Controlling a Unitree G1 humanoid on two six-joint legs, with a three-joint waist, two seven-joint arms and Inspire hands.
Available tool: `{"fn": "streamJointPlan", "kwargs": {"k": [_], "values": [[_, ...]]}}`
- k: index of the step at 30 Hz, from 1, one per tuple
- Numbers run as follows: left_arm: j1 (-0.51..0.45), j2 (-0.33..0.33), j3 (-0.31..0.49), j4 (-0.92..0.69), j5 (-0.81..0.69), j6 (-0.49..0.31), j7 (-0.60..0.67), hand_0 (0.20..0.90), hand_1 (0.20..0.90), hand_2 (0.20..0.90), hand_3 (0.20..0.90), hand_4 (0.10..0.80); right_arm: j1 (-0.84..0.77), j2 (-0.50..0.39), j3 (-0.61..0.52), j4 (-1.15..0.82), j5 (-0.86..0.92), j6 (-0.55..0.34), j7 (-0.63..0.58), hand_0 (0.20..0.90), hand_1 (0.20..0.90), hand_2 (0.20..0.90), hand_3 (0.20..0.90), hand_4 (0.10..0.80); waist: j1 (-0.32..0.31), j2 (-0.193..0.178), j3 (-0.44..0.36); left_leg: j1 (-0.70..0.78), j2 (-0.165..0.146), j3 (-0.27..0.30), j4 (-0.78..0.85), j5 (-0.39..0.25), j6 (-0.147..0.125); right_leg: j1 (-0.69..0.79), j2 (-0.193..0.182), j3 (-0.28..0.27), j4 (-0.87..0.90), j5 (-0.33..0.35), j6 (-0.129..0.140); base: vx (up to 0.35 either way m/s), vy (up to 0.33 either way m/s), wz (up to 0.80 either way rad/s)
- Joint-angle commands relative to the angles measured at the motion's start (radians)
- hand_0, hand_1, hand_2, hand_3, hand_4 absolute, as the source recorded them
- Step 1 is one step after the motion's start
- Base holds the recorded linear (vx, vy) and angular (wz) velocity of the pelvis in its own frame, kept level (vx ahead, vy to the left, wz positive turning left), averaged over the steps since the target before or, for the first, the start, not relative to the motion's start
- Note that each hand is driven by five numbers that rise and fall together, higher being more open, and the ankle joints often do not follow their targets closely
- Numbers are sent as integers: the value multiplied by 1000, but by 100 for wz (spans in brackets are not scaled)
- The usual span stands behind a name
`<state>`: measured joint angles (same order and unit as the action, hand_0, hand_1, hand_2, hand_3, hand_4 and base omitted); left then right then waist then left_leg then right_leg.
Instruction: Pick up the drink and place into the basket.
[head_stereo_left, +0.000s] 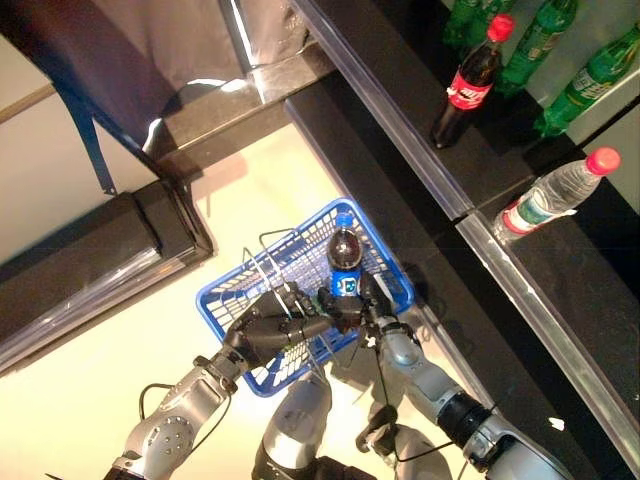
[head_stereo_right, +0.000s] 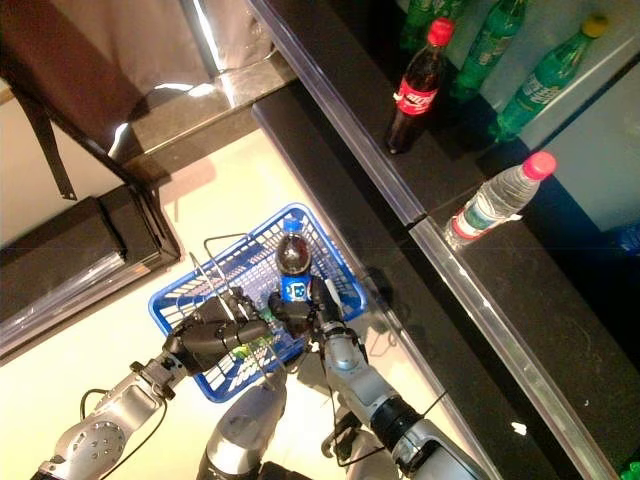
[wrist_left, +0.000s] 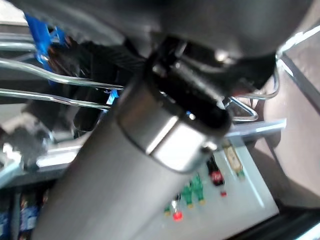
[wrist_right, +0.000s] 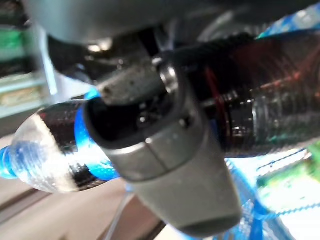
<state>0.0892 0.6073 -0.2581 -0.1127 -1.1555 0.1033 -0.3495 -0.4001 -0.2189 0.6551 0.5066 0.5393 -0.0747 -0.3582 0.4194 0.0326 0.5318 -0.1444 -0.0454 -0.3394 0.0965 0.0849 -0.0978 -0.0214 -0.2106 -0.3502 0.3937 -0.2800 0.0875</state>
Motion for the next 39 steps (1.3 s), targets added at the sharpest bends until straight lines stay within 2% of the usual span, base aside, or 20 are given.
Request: {"fn": "streamJointPlan", "kwargs": {"k": [1,7,12,15,18,21,30,34,39], "values": [[-106,-44,79,-401,-99,-188,-255,300,300,300,200,100,-63,125,-7,-56,74,-202,16,300,300,300,200,100,-13,40,-147,-26,-48,15,131,-65,69,16,10,-7,-115,188,-53,0,0,0],[-127,-42,71,-432,-127,-158,-328,300,300,300,200,100,-56,150,-28,41,303,-182,156,300,300,300,200,100,-7,41,-125,-34,-48,16,133,-68,73,9,7,-10,-116,195,-49,0,0,0],[-167,-60,29,-458,-174,-102,-343,300,300,300,200,100,-74,164,-27,82,328,-184,174,300,300,300,200,100,-5,34,-116,-38,-49,15,129,-66,78,3,6,-8,-117,201,-45,29,-8,1],[-187,-76,-8,-459,-188,-61,-340,300,300,300,200,100,-99,182,-27,110,378,-157,199,300,300,300,200,100,-7,31,-109,-41,-51,18,131,-66,81,-4,6,-2,-115,206,-43,13,-3,0],[-195,-83,-29,-454,-213,-39,-338,300,300,300,200,100,-93,195,-40,141,552,-107,290,300,300,300,200,100,-10,31,-109,-39,-50,26,133,-68,83,-4,2,0,-113,209,-40,53,16,0],[-205,-79,-50,-461,-206,-41,-336,300,300,300,200,100,-115,199,-48,179,572,-65,324,300,300,300,200,100,-7,31,-106,-41,-51,30,135,-70,87,-7,-1,-2,-110,210,-38,24,2,0],[-218,-60,-70,-463,-234,-36,-345,300,300,300,200,100,-150,197,-53,246,540,-31,295,300,300,300,200,100,-6,32,-95,-51,-55,34,145,-70,93,-27,-8,3,-90,214,-33,23,2,0],[-233,-63,-83,-462,-221,-34,-345,300,300,300,200,100,-189,194,-58,322,452,15,223,300,300,300,200,100,-2,33,-91,-57,-58,35,151,-70,95,-37,-10,4,-79,214,-33,0,0,0],[-262,-66,-95,-467,-227,-32,-312,300,300,300,200,100,-243,203,-109,447,504,57,210,300,300,300,200,100,3,36,-83,-61,-60,34,158,-72,98,-44,-11,6,-66,214,-34,20,1,4]]}}
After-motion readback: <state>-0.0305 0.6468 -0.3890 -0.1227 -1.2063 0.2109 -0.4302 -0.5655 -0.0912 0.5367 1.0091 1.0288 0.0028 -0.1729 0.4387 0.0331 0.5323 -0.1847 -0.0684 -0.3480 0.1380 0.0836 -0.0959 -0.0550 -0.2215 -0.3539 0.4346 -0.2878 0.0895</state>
